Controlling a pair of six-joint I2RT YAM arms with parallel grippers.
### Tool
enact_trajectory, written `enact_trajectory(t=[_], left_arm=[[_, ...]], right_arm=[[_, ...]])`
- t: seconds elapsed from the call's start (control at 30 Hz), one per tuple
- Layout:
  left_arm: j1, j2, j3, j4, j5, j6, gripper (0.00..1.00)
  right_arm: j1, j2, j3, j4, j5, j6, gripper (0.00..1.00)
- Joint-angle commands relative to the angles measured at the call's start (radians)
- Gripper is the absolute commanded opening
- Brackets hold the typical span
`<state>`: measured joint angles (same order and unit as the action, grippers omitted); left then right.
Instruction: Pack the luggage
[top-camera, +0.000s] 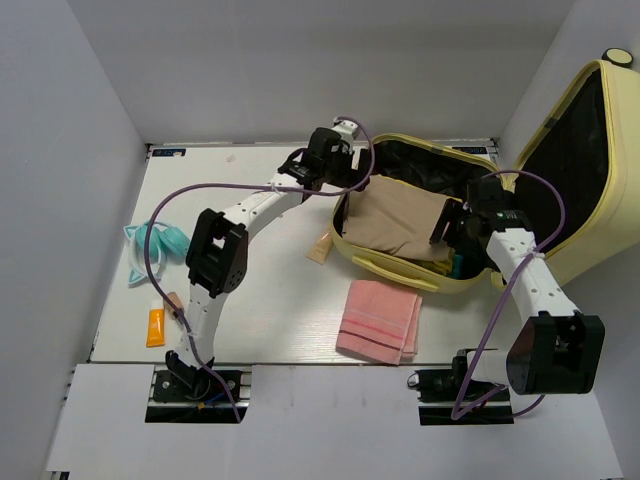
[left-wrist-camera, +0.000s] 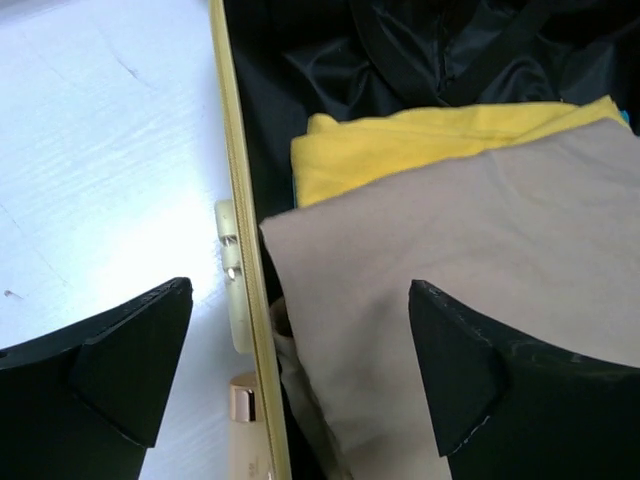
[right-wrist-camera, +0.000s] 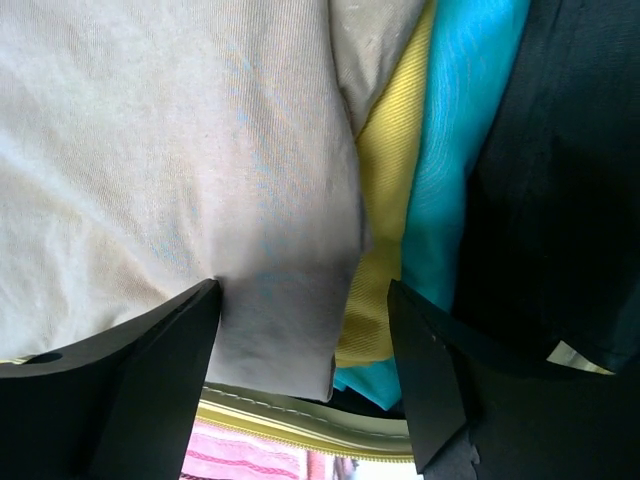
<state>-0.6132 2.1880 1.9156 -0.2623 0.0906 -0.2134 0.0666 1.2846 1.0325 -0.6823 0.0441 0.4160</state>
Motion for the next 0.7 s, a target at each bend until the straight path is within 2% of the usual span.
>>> enact_trajectory(t=[0.0,0.2,0.33,0.4,0.57,0.6,0.67], left_arm=[[-0.019,-0.069,0.025,-0.055,0.041,0.048,1.00],[-0.039,-0.157,0.000,-0.129,-0.035,0.083,1.00],[-0.078,-0.172,-0.036,-0.144,-0.049,0.105,0.97],[-0.088,-0.165,-0.056,-0.144,-0.051,0.100,0.95],[-0.103,-0.113,-0.064,-0.140,0.003,0.065,0.94],[-0.105,-0.090,-0.066,-0.134,0.008,0.065,0.94],[-0.109,-0.071,-0.079,-0.103,0.009,0.062,0.94]], right_arm=[[-0.004,-0.007,0.052,-0.013,0.034,0.012,0.74],[-0.007,-0.007,0.081,0.039,0.117,0.075,0.74],[-0.007,0.044,0.087,0.067,0.067,0.070,0.74],[-0.004,0.077,0.089,0.066,0.030,0.067,0.54],[-0.004,0.039,-0.024,0.075,-0.033,0.092,0.24],[-0.004,0.026,-0.079,0.087,-0.035,0.110,0.11],[-0.002,-0.028,-0.158,0.096,-0.064,0.150,0.02]])
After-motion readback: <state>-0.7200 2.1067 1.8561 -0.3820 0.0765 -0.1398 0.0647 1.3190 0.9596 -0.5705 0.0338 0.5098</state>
